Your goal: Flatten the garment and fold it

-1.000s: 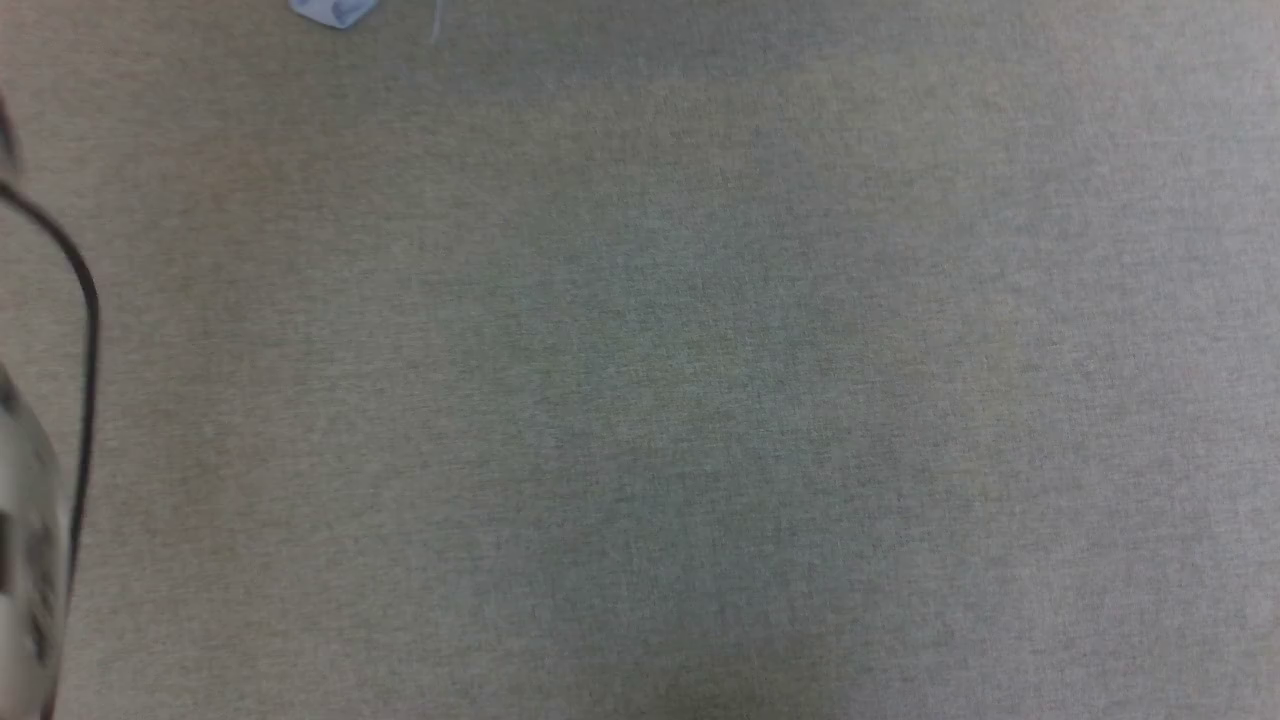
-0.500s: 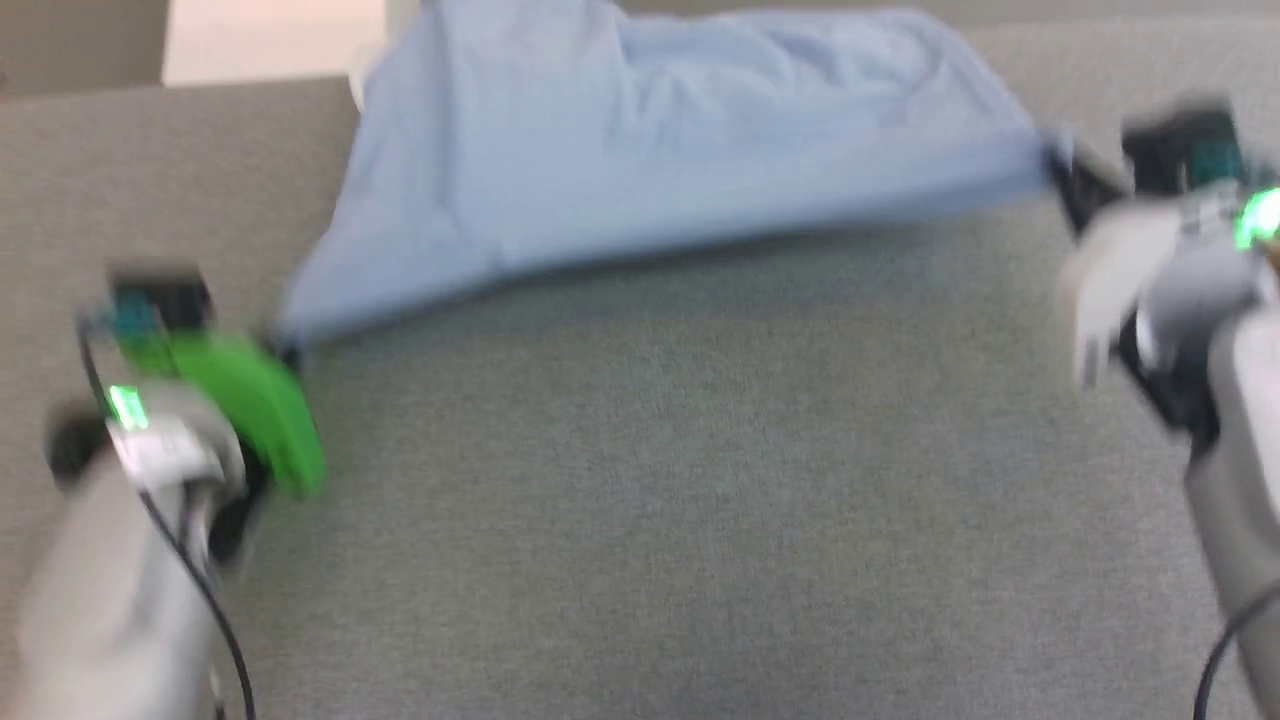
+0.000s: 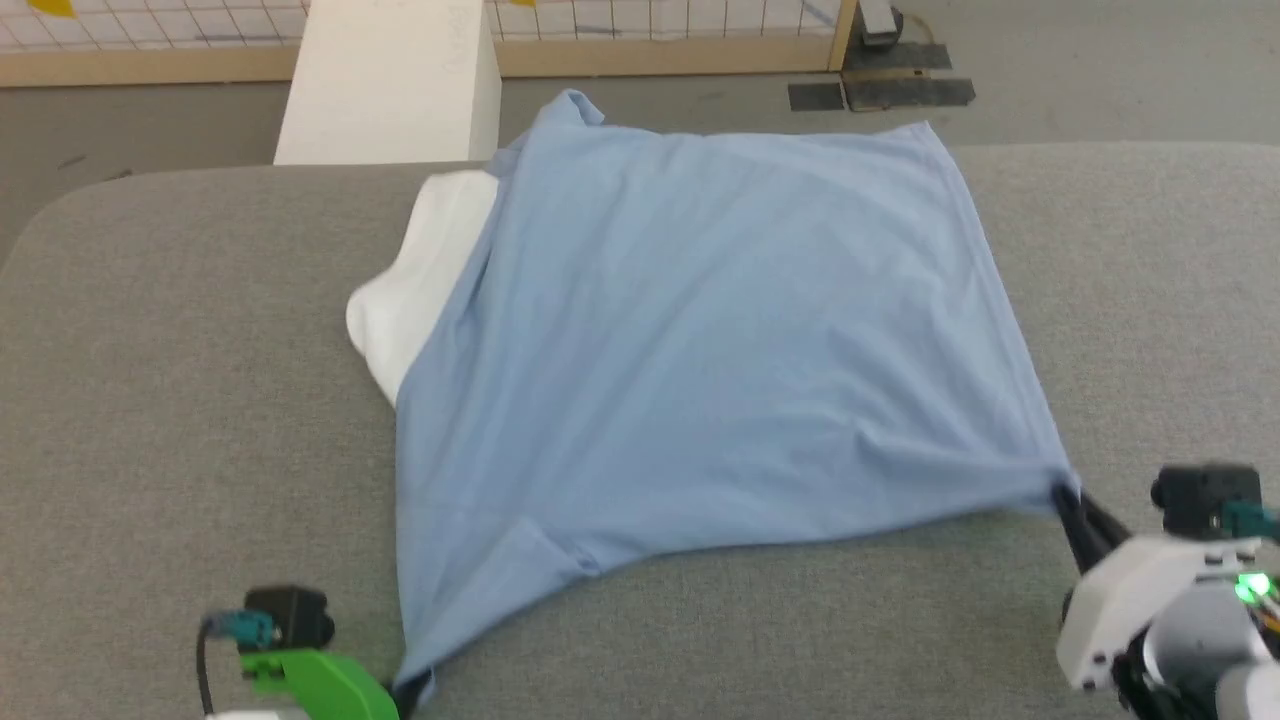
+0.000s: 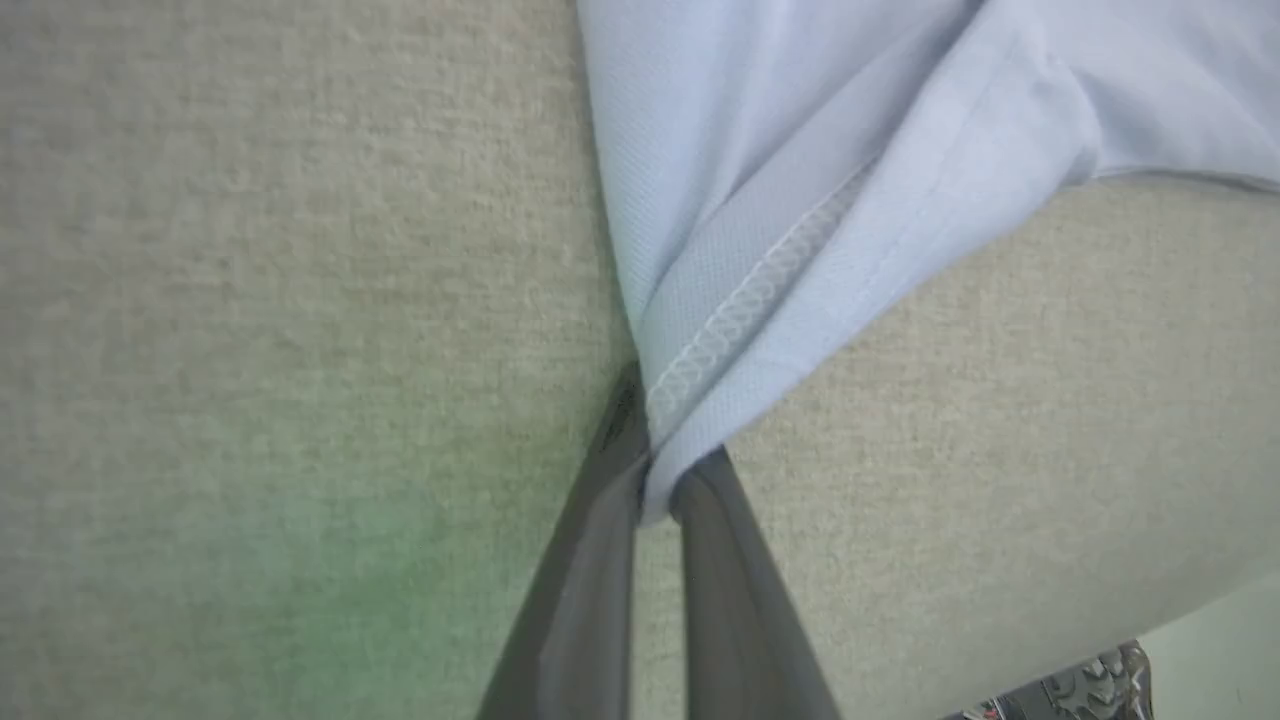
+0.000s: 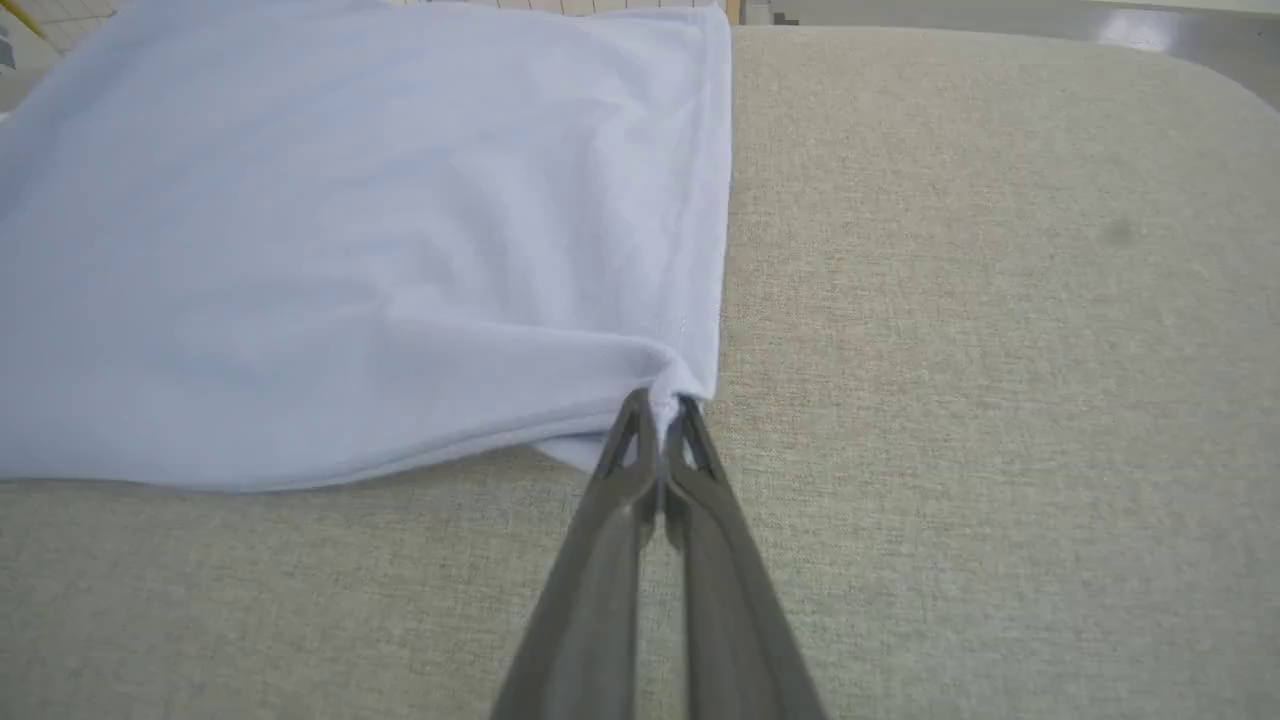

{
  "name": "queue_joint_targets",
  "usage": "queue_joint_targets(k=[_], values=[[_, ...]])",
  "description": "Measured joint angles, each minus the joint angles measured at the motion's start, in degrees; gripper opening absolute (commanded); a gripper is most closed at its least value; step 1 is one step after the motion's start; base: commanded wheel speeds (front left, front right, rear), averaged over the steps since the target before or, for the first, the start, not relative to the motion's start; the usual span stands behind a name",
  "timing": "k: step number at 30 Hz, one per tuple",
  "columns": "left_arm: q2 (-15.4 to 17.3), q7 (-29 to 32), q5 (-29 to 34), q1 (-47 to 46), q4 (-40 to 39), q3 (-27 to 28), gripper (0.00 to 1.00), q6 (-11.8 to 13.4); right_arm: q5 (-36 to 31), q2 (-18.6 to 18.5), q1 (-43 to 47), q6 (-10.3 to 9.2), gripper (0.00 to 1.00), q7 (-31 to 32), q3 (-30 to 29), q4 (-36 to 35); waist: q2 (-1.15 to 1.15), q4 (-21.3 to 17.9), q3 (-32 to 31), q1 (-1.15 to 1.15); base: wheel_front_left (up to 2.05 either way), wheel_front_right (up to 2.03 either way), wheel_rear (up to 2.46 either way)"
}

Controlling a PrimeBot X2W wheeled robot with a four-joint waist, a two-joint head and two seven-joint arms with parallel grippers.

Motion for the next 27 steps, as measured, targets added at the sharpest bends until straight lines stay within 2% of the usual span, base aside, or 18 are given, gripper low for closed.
queue_joint_targets(k=[8,11,14,17,21,25,27], values=[[0.47,4.49,-0.02,9.87,-6.82,-2.19,0.0,5.02,-0.33,3.21,10.27,0.0,0.0,8.23,-6.6,-4.26,0.0,-0.03,-1.16,0.0,0.0,0.0,0.0],[0.76,4.27,1.33,12.23,-8.29,-2.68,0.0,6.47,-1.03,4.27,12.94,0.0,0.0,10.51,-8.84,-5.04,0.0,-0.29,-1.24,0.0,0.0,0.0,0.0],[0.51,0.87,2.6,13.95,-9.47,-3.14,0.0,6.49,-1.04,5.0,15.08,0.0,0.0,10.94,-9.85,-5.37,0.0,-0.25,-1.44,0.0,0.0,0.0,0.0],[-1.33,-5.22,4.28,13.96,-9.46,-3.59,0.0,5.17,-0.98,5.55,16.61,0.0,0.0,7.98,-9.71,-5.37,0.0,-0.01,-1.56,0.0,0.0,0.0,0.0],[-2.86,-14.71,9.55,11.95,-8.03,-4.94,0.0,3.3,-1.07,5.73,16.91,0.0,0.0,0.08,-7.61,-5.01,0.0,-0.17,-1.48,0.0,0.0,0.0,0.0],[-4.28,-24.51,15.6,5.66,-5.76,-5.02,0.0,2.9,-2.71,5.01,16.2,0.0,0.0,-8.7,-3.59,-4.22,0.0,-0.55,-1.25,0.0,0.0,0.0,0.0],[-4.67,-27.5,17.28,3.1,-4.39,-5.2,0.0,2.79,-3.58,4.05,14.83,0.0,0.0,-11.7,-2.33,-3.82,0.0,-0.96,-1.14,0.0,0.0,0.0,0.0]])
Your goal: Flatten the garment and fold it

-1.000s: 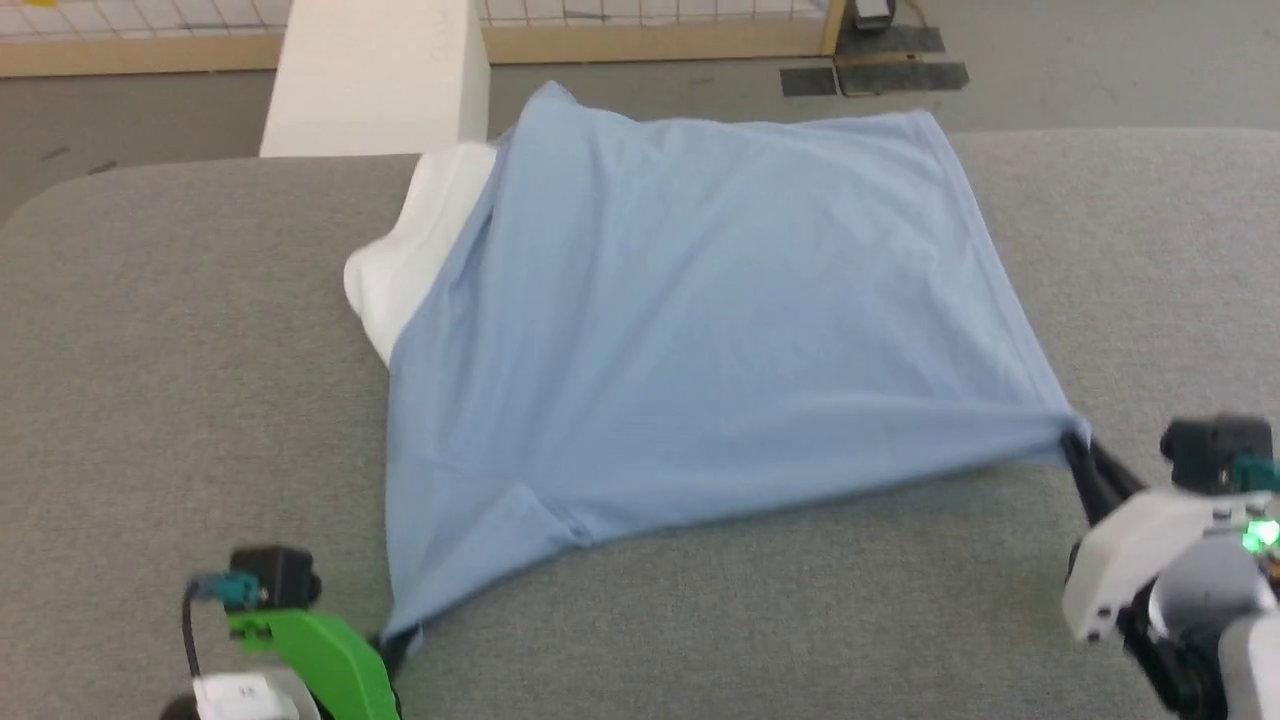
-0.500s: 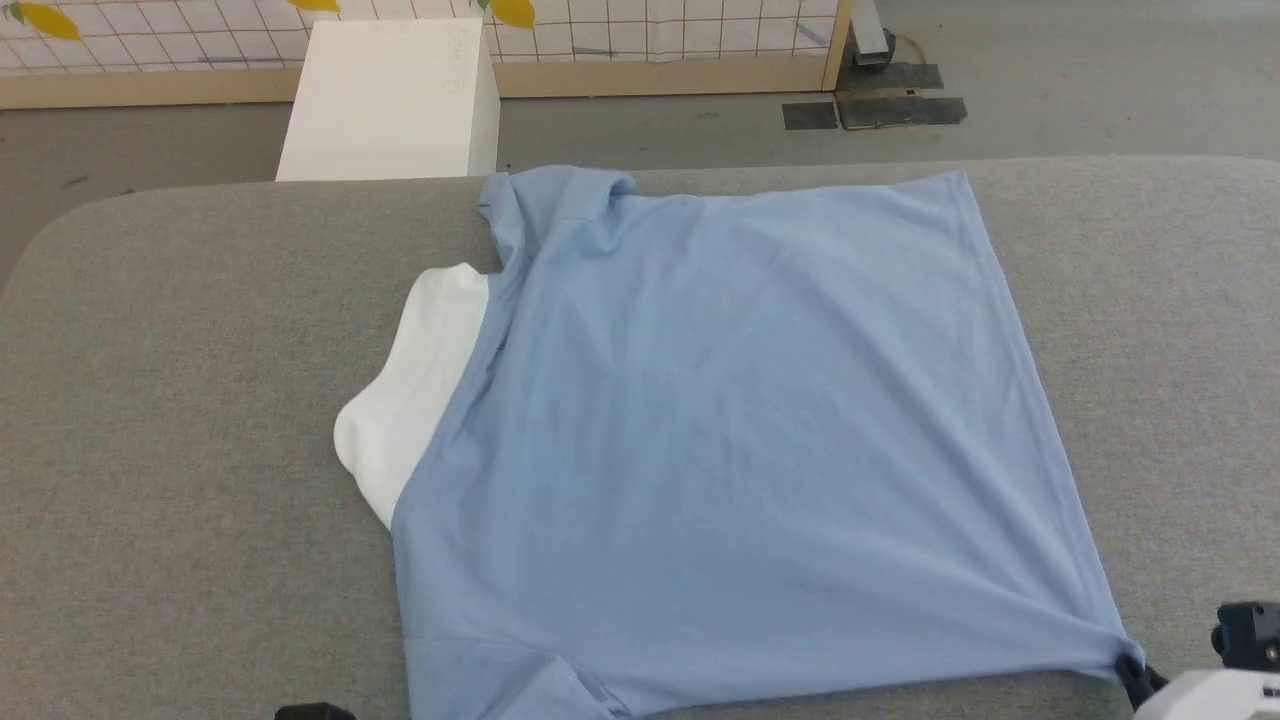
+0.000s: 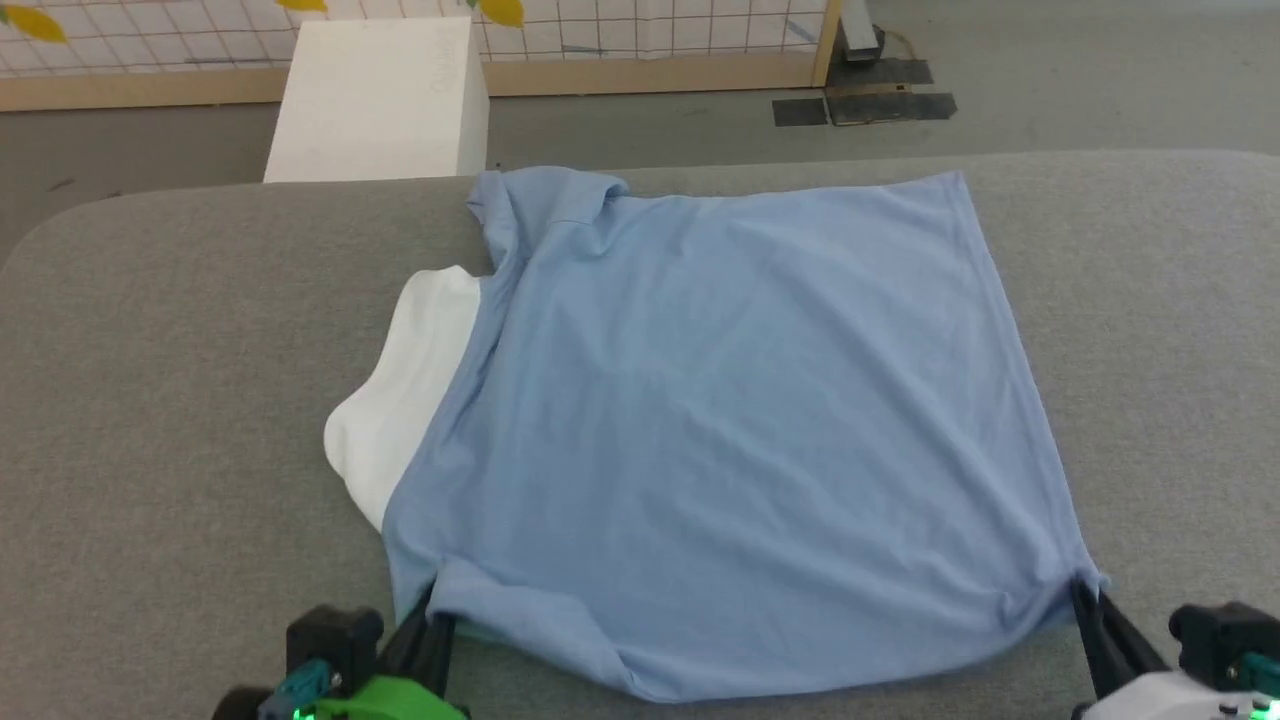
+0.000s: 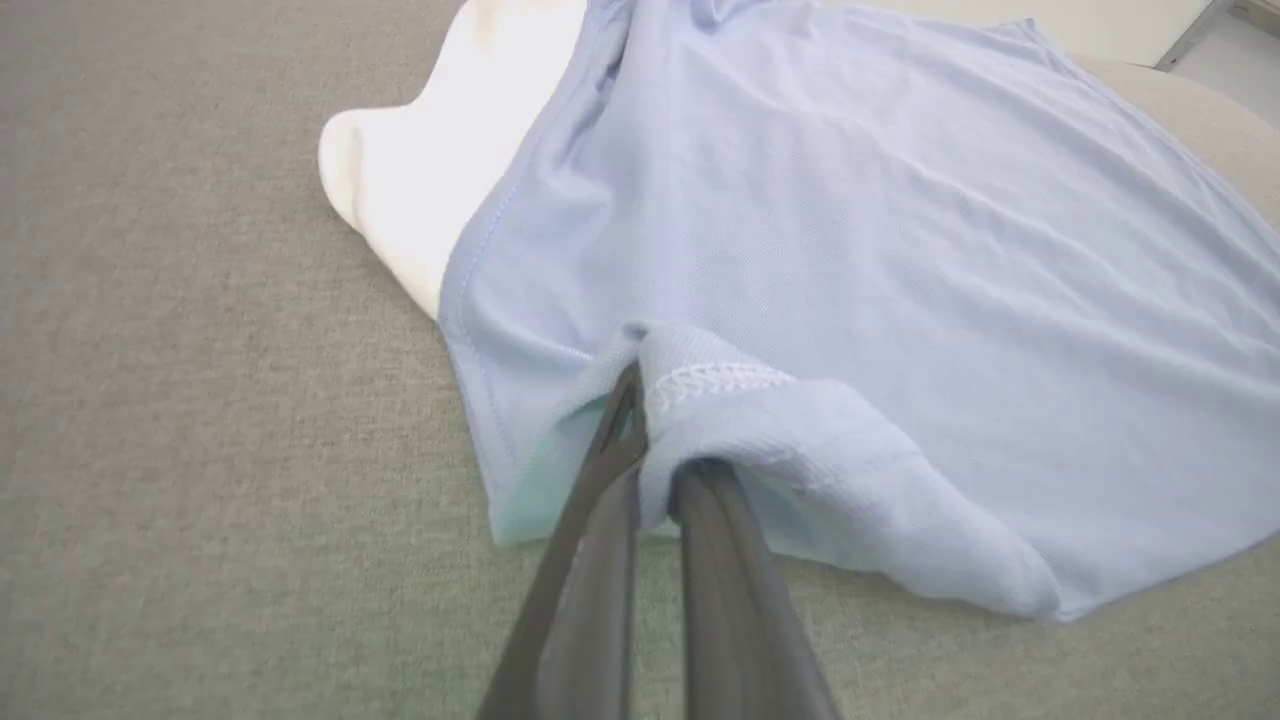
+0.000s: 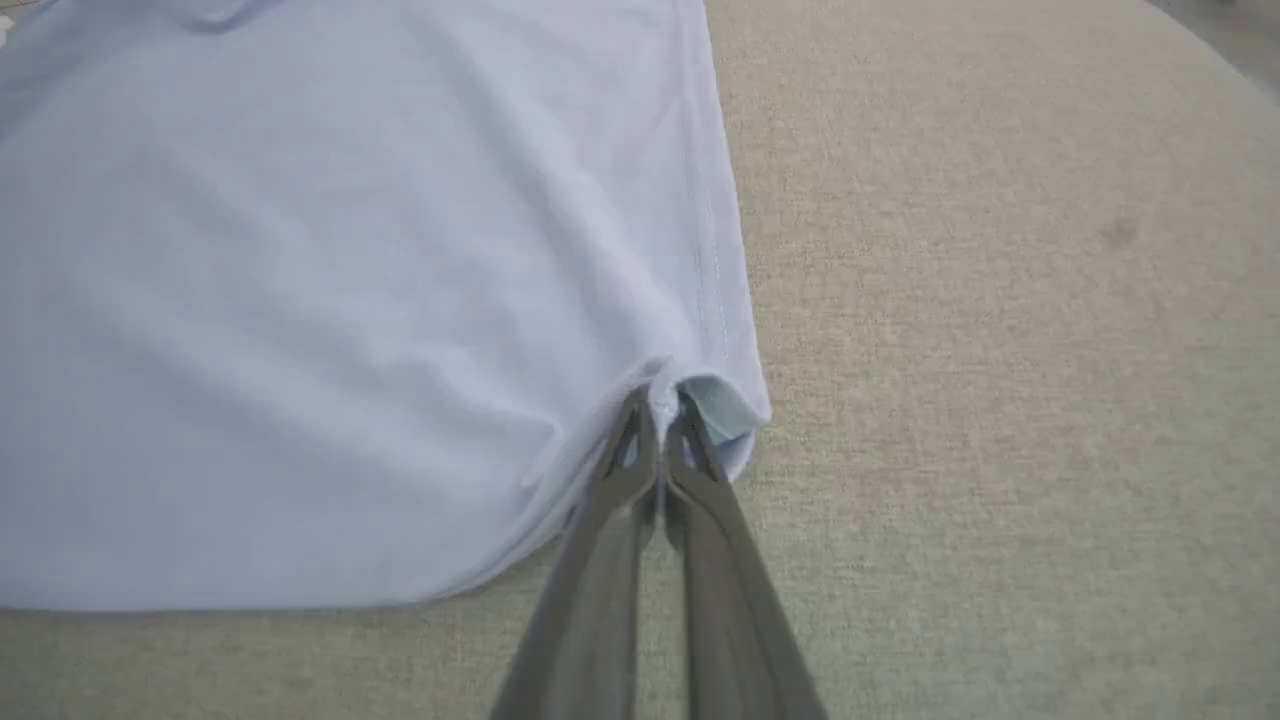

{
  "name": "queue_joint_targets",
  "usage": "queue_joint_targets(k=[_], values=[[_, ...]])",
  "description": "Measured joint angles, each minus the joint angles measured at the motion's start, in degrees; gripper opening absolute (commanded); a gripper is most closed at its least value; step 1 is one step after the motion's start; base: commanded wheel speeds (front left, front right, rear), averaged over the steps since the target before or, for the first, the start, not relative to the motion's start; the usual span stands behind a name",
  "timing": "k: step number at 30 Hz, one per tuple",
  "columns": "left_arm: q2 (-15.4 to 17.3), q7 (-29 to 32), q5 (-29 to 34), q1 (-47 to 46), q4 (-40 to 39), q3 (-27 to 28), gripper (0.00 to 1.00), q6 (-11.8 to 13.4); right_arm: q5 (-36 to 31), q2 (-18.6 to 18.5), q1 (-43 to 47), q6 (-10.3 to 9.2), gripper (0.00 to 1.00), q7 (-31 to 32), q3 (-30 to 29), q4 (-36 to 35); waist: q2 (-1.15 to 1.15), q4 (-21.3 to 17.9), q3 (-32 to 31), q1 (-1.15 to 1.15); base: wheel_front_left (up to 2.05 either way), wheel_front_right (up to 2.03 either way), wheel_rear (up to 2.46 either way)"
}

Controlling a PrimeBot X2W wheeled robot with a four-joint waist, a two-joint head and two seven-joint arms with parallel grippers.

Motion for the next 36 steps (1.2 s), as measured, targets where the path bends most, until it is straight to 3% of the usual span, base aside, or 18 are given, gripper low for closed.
queue_joint_targets(k=[8,17,22,28,34,35,36], values=[[1.07,-3.11,4.43,-11.86,5.02,-0.69,0.0,-2.7,-1.16,-3.9,-8.05,0.0,0.0,-3.57,2.69,0.63,0.0,-1.48,1.37,0.0,0.0,0.0,0.0],[3.66,0.43,4.78,-27.47,10.14,1.14,0.0,-6.01,-1.3,-7.36,-20.3,0.0,0.0,0.35,4.64,4.37,0.0,-2.18,5.84,0.0,0.0,0.0,0.0],[4.39,4.7,3.2,-32.41,16.28,2.81,0.0,-6.34,0.47,-8.78,-27.7,0.0,0.0,6.14,6.72,10.13,0.0,-2.78,9.05,0.01,0.0,0.0,0.0],[4.94,15.66,-1.85,-33.38,22.69,4.35,0.0,-5.43,5.0,-10.44,-35.02,0.0,0.0,16.44,8.98,17.19,0.0,-3.42,12.21,0.01,0.0,0.0,0.0],[5.77,24.2,-6.97,-34.09,22.41,5.41,0.0,-6.34,9.33,-11.96,-39.89,0.0,0.0,28.36,10.07,20.71,0.0,-3.37,13.08,0.01,0.0,0.0,0.0],[5.75,24.6,-7.61,-34.03,22.21,5.49,0.29,-6.6,9.72,-12.07,-40.24,0.0,0.0,29.8,10.01,20.74,0.0,-3.25,12.88,0.01,0.0,0.0,0.0],[5.61,24.31,-7.99,-33.84,21.87,5.64,0.91,-6.57,10.01,-12.1,-40.29,0.0,0.0,30.71,9.75,20.65,0.0,-3.1,12.6,0.01,0.0,0.0,0.0]])
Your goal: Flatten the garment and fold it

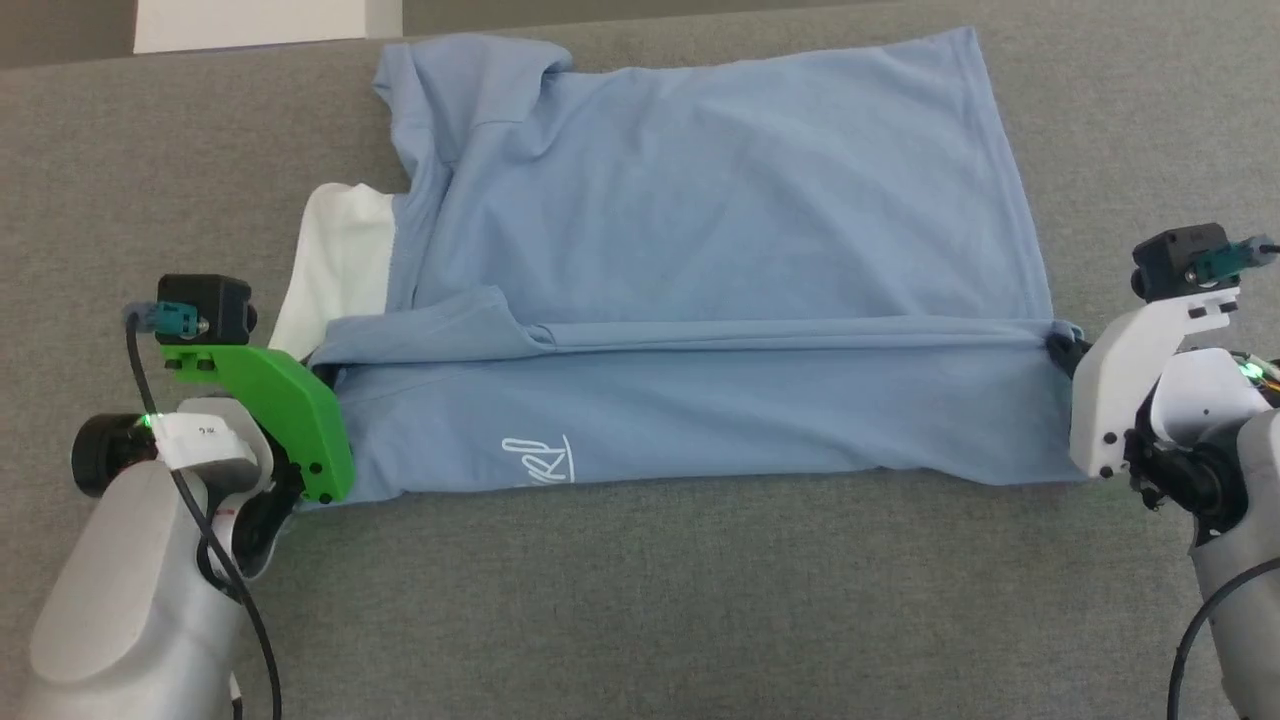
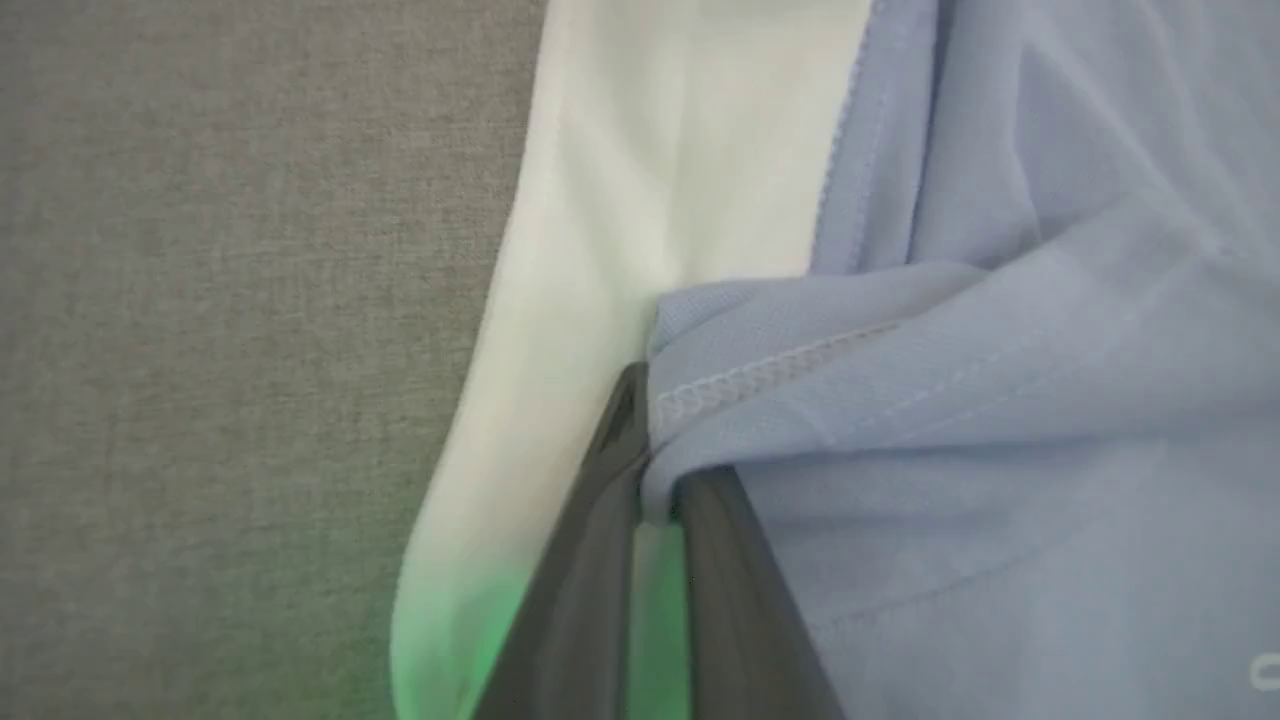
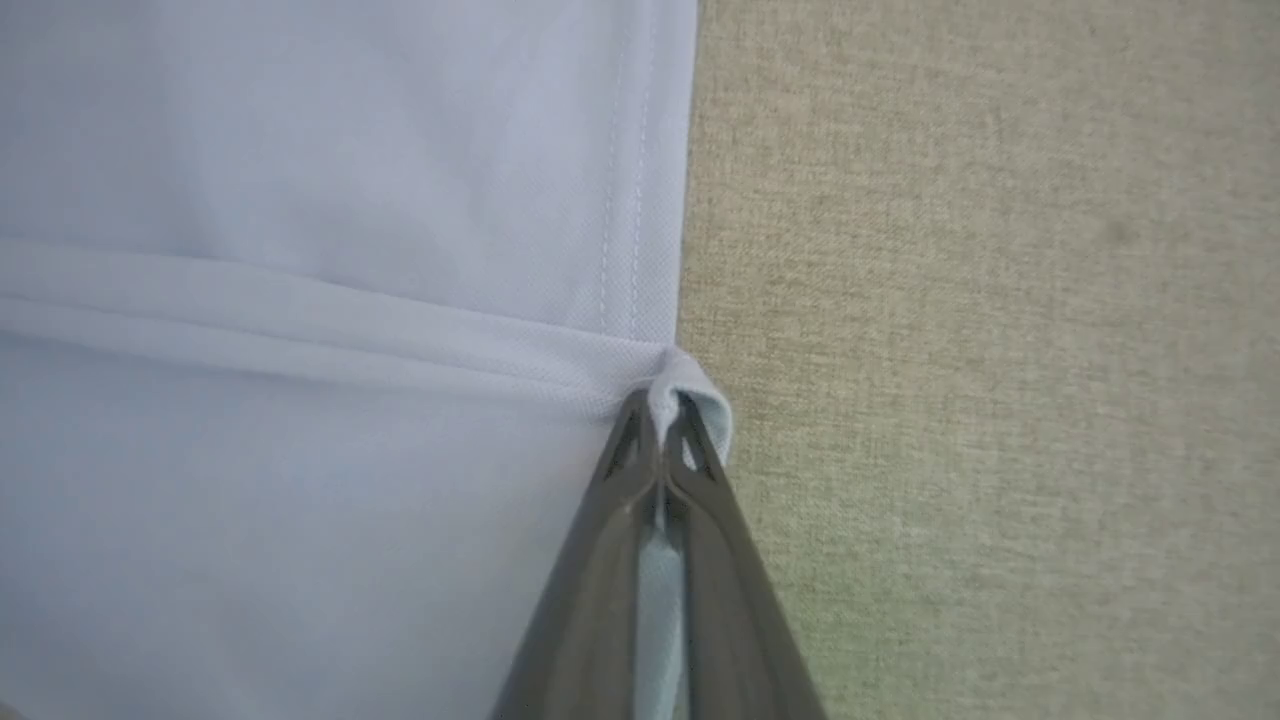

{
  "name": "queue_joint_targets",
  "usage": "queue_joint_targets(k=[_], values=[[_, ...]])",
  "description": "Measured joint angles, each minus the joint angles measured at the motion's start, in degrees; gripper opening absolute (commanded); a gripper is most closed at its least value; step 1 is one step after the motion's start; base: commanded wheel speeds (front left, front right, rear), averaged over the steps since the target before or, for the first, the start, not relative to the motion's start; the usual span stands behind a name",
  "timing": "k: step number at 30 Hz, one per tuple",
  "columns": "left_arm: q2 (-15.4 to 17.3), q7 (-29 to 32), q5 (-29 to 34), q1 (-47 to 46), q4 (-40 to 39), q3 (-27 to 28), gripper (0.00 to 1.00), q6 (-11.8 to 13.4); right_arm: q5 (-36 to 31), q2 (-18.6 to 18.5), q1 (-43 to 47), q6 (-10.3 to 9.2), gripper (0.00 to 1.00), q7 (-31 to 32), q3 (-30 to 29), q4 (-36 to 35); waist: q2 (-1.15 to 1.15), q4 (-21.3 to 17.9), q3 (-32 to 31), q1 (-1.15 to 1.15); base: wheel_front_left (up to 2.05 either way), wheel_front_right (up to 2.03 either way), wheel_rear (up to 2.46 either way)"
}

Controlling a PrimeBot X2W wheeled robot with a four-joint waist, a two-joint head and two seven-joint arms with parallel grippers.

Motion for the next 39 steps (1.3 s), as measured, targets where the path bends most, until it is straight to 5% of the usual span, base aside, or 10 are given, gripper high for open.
queue_joint_targets(k=[1,4,12,17,24,36,37,38,39], values=[[-0.24,-0.76,-0.07,0.2,-0.25,0.15,1.0,0.13,0.22,0.04,0.03,0.0,0.1,0.26,-0.34,-0.08,0.0,0.14,-0.28,0.0,0.0,0.0,0.0],[-1.18,-6.24,0.4,2.27,-1.23,0.71,1.0,1.32,0.25,0.19,0.85,0.0,1.0,-1.58,-0.97,-1.6,0.0,0.65,-1.59,0.0,0.0,0.0,0.0],[-4.72,-27.67,6.11,9.14,-6.02,3.02,1.0,6.3,-1.23,2.85,10.11,0.0,1.0,-16.95,-3.55,-8.8,0.0,1.67,-6.3,0.0,0.0,0.0,0.0],[-8.06,-32.29,5.81,14.41,-5.9,3.32,1.0,8.44,-4.52,8.23,17.34,-0.01,1.0,-30.02,-6.84,-13.0,0.0,1.99,-9.23,0.0,0.0,0.0,0.0],[-10.42,-29.26,4.61,18.09,-3.16,4.13,1.0,12.93,-6.94,13.66,24.92,-0.01,1.0,-42.02,-7.88,-15.69,0.0,0.72,-11.37,0.0,0.0,0.0,0.0],[-10.48,-11.59,-2.18,19.4,-2.35,6.78,1.0,19.33,-6.46,14.27,27.15,-0.01,1.0,-43.69,-6.03,-16.06,0.0,-3.8,-11.56,0.0,0.0,0.0,0.0],[-10.13,-9.4,-2.59,19.39,-2.72,6.83,0.53,19.75,-6.46,14.28,27.15,-0.01,1.0,-43.46,-6.0,-16.01,0.0,-4.06,-11.5,0.0,0.0,0.0,0.0],[-9.54,-8.0,-2.96,19.39,-3.28,6.79,0.41,19.82,-6.46,14.28,27.15,-0.01,1.0,-43.26,-5.95,-15.99,0.0,-4.26,-11.43,0.0,0.0,0.0,0.0],[-9.14,-7.45,-2.96,19.44,-3.78,6.76,0.0,19.98,-6.47,14.28,27.15,-0.01,1.0,-43.25,-5.94,-15.99,0.0,-4.37,-11.33,0.0,0.0,0.0,0.0]])
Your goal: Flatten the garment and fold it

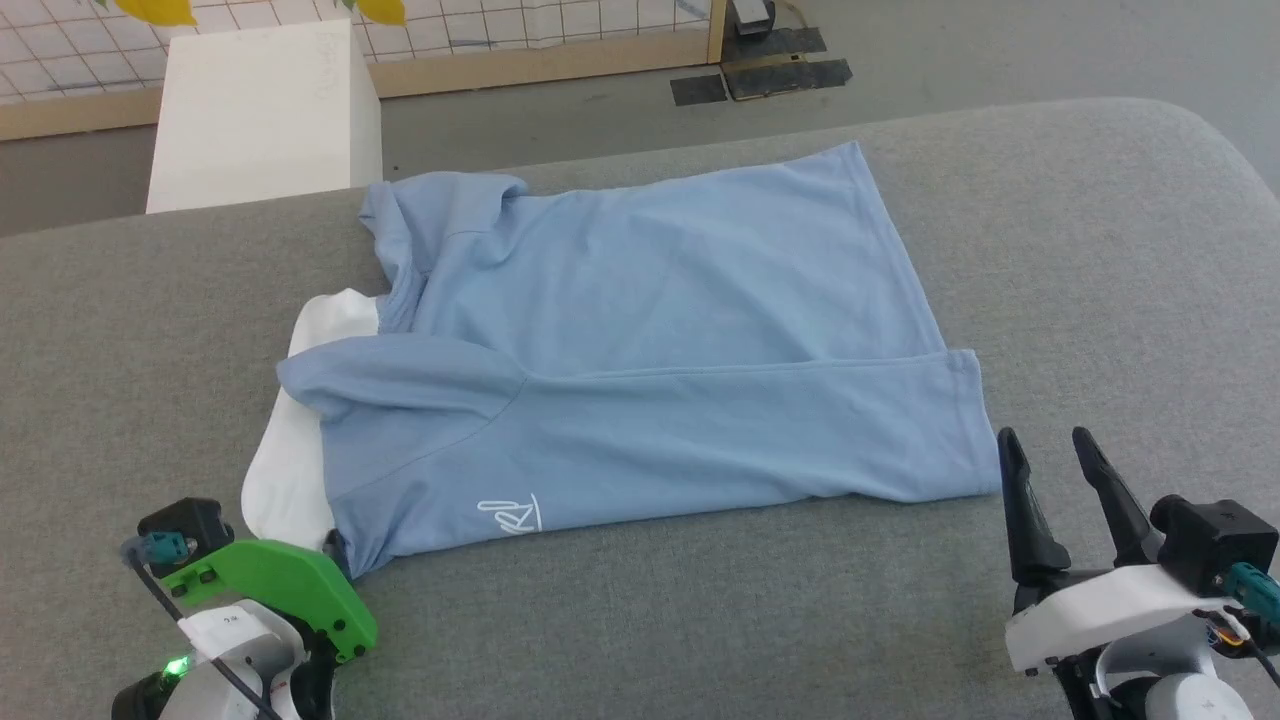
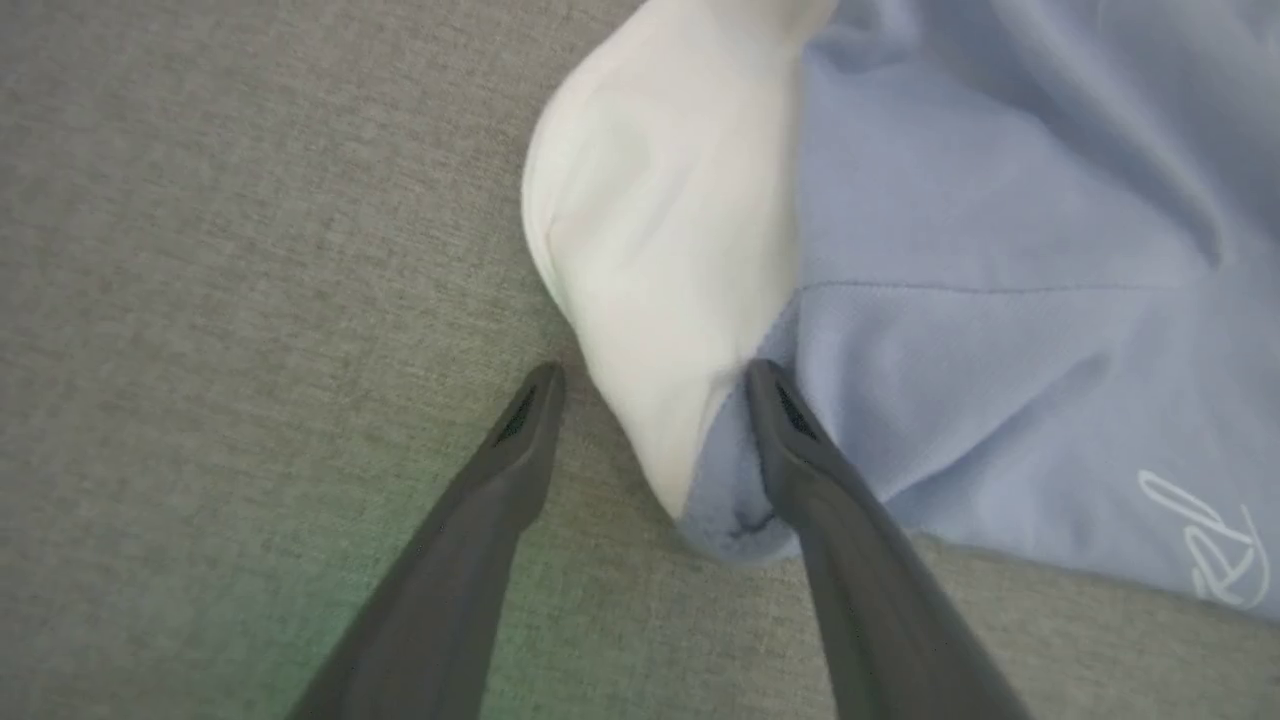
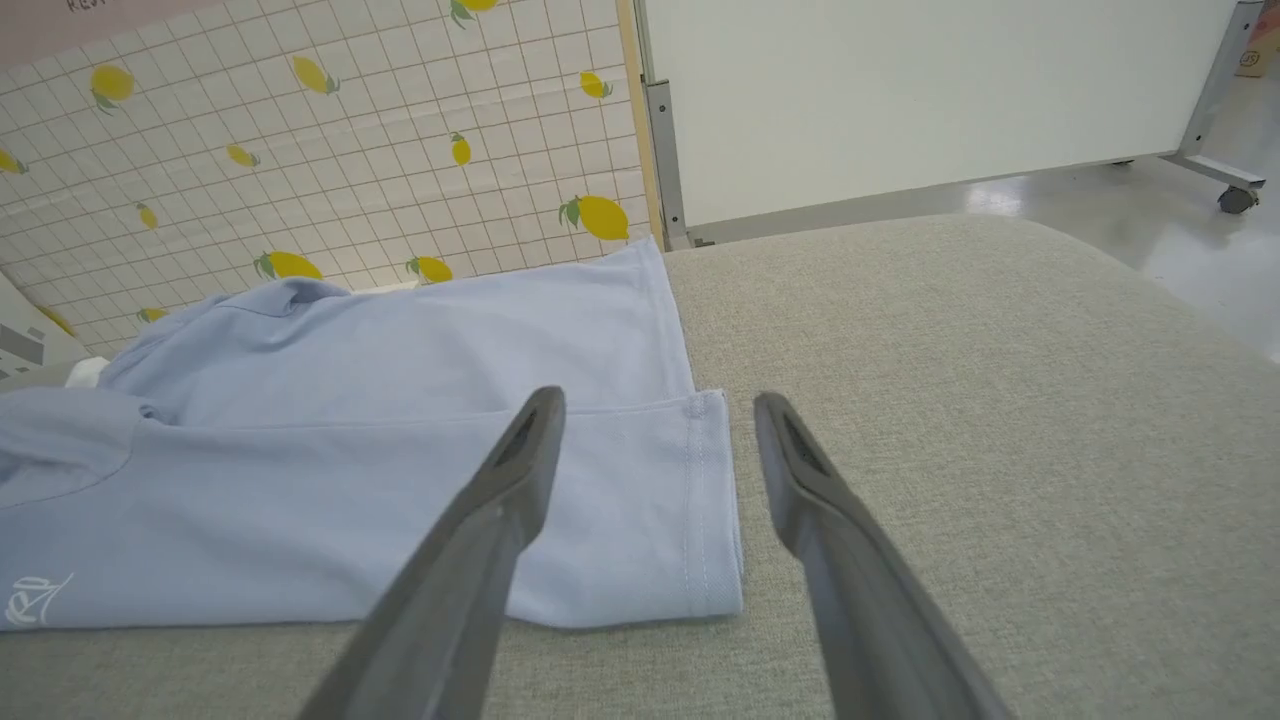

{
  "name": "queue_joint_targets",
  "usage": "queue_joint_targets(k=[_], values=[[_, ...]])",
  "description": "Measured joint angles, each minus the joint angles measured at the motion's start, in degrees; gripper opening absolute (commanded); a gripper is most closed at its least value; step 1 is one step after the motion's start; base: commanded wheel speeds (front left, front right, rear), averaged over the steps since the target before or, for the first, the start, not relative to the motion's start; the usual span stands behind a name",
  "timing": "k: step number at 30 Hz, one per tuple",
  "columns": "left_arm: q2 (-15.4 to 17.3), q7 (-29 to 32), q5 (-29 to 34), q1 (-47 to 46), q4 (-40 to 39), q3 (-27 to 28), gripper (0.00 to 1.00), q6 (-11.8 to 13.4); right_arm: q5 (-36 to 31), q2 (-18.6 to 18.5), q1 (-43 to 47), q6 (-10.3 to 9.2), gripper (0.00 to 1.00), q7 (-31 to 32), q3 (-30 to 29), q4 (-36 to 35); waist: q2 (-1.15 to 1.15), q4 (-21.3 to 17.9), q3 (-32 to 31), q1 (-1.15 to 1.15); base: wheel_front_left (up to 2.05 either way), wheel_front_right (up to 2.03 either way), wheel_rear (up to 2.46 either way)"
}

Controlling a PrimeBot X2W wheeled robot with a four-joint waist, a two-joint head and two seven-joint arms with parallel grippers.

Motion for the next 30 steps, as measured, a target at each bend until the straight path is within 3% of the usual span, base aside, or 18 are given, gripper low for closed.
queue_joint_targets(k=[6,10,16,21,22,23,24,25,30], values=[[0.21,0.47,-0.14,0.13,-2.49,-0.56,0.0,0.24,-0.55,0.03,-0.71,0.0,1.0,1.05,-1.36,0.97,0.0,0.23,0.64,0.0,0.0,0.0,0.0],[0.11,0.0,-0.14,0.14,-3.18,-0.68,0.0,0.24,-0.79,0.02,-5.06,0.0,1.0,5.86,-3.12,4.76,0.0,0.86,1.04,0.0,0.0,0.0,0.0],[-0.25,-0.71,-0.13,-0.33,-3.36,-1.65,0.0,-0.45,-1.44,0.07,-12.72,0.0,1.0,22.36,-6.57,15.08,0.0,2.51,1.73,0.0,0.0,0.0,0.0],[-0.6,-1.37,-0.12,-0.6,-3.1,-2.83,0.0,-1.36,-5.63,0.07,-15.51,0.0,1.0,36.6,-8.87,17.67,0.0,4.44,2.14,0.0,0.0,0.0,0.0],[-0.67,-1.4,-0.09,-0.6,-3.07,-3.08,0.0,-1.58,-6.08,-0.02,-15.86,0.0,0.95,39.44,-8.89,17.33,0.0,4.79,2.18,0.0,0.0,0.0,0.0],[-0.73,-1.6,-0.08,-0.61,-3.02,-3.26,0.0,-1.79,-6.36,-0.16,-16.16,-0.01,0.49,41.86,-8.87,16.61,0.0,5.13,2.22,0.0,0.0,0.0,0.0],[-0.77,-1.68,-0.07,-0.61,-2.98,-3.42,0.0,-1.86,-6.46,-0.22,-16.27,-0.01,0.32,43.29,-8.9,16.01,0.0,5.36,2.24,0.0,0.0,0.0,0.0],[-0.8,-1.93,-0.07,-0.62,-2.97,-3.58,0.0,-2.13,-6.47,-0.25,-16.27,-0.01,0.02,44.62,-8.84,15.28,0.0,5.62,2.25,0.0,0.0,0.0,0.0],[-1.12,-4.33,0.11,-0.6,-2.7,-3.82,0.0,-2.83,-7.28,0.16,-15.67,0.0,0.0,45.04,-8.54,11.52,0.0,6.07,1.8,0.0,0.0,0.0,0.0]])
